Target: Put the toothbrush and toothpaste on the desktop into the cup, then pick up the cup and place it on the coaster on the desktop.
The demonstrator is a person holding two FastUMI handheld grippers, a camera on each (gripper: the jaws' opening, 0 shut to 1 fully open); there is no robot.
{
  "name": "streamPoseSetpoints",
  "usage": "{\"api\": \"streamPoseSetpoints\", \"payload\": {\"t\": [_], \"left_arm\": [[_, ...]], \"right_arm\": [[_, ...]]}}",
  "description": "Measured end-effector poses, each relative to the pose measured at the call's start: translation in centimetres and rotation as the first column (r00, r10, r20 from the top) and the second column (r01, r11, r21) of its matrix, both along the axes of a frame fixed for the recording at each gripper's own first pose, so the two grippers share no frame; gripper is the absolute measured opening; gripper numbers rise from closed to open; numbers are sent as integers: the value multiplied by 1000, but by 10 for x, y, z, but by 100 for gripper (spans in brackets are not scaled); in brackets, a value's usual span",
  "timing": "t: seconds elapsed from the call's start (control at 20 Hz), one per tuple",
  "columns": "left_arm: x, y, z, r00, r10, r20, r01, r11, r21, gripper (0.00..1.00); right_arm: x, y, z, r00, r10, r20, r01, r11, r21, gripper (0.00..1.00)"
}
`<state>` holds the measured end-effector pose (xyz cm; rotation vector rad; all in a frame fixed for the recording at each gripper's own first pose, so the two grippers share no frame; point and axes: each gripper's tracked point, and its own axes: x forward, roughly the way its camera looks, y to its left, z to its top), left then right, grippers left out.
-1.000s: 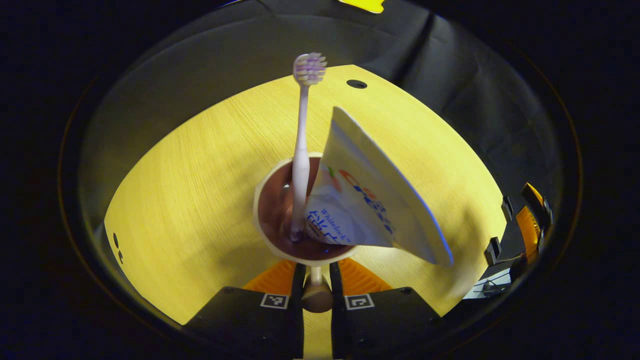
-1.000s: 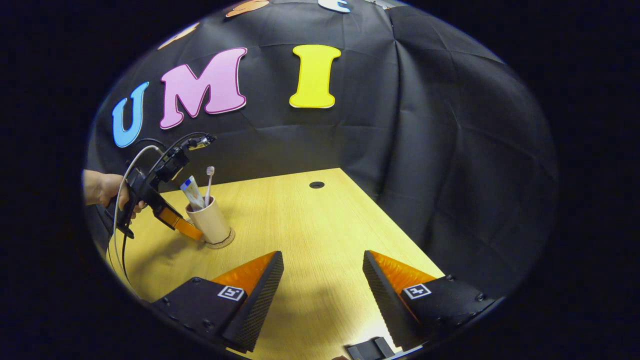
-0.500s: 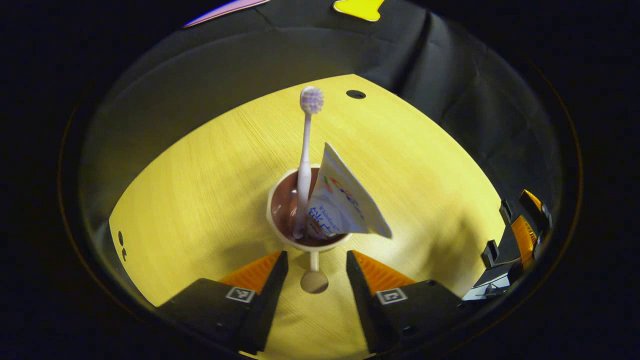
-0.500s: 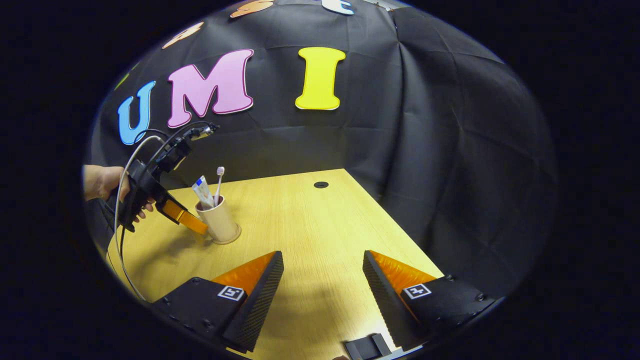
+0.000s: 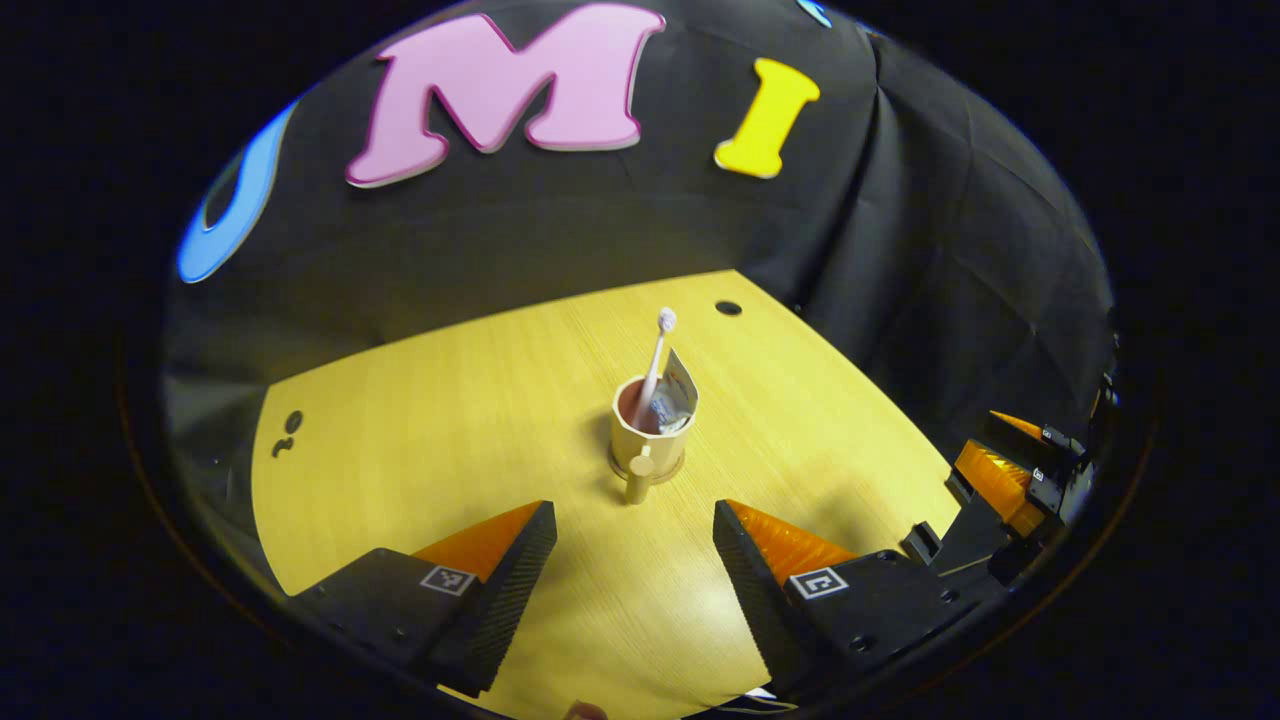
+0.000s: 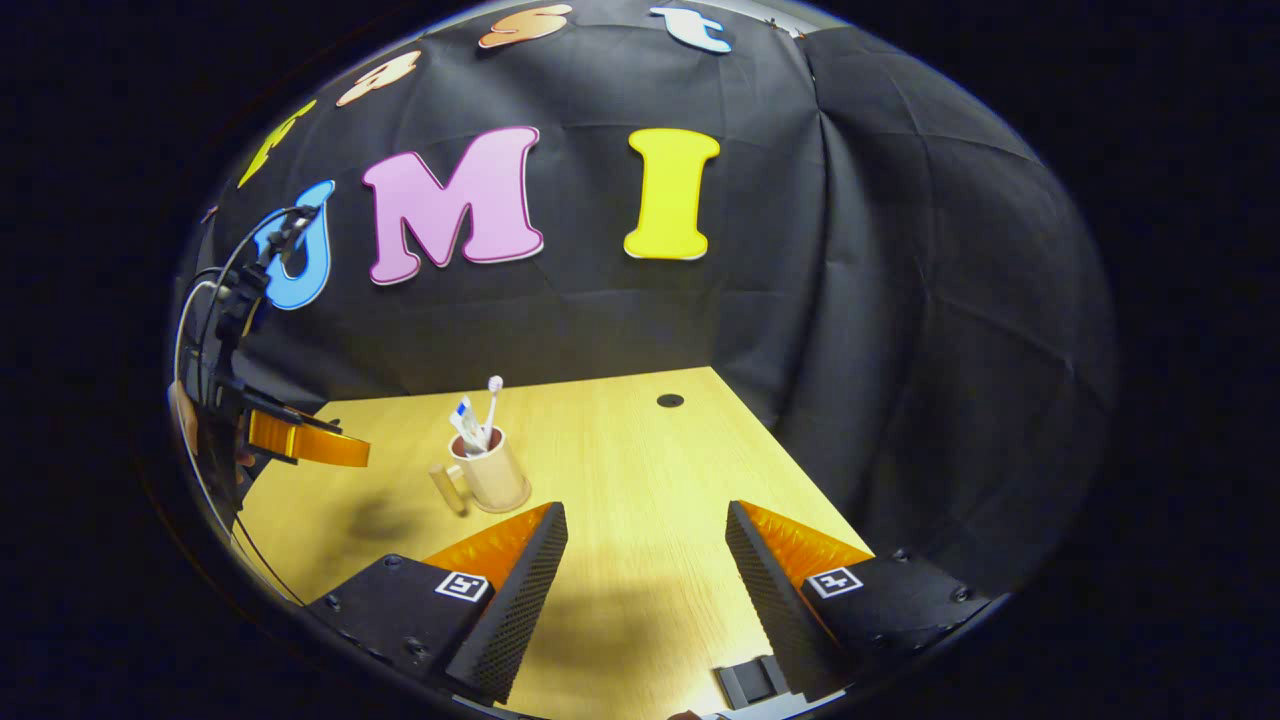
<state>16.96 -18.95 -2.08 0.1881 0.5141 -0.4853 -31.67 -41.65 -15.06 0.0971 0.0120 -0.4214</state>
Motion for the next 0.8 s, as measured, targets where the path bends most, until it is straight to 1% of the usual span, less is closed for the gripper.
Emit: {"api": "streamPoseSetpoints", "payload": {"t": [0.1, 0.2, 0.3, 0.45, 0.55, 0.6, 0.8], "left_arm": [[-25, 19, 26, 996, 44, 79, -39, 998, -55, 98], [-50, 41, 48, 986, 89, 143, -74, 991, -110, 98], [-73, 65, 64, 971, 141, 194, -109, 980, -166, 98], [-107, 97, 82, 938, 211, 275, -154, 965, -212, 98], [-139, 121, 87, 909, 240, 341, -161, 956, -244, 98], [-152, 128, 91, 900, 245, 362, -155, 954, -258, 98], [-193, 144, 79, 878, 259, 403, -134, 941, -312, 97]], "right_arm": [[-9, 18, 17, 1000, 17, 14, -17, 999, -35, 98], [-18, 37, 30, 999, 36, 24, -34, 997, -63, 98], [-26, 61, 40, 997, 65, 36, -62, 996, -70, 98], [-38, 93, 51, 993, 102, 51, -97, 991, -97, 98], [-44, 111, 52, 991, 122, 54, -115, 987, -108, 98], [-49, 119, 53, 990, 127, 59, -121, 987, -104, 98], [-66, 149, 51, 987, 132, 89, -124, 988, -89, 98]]}}
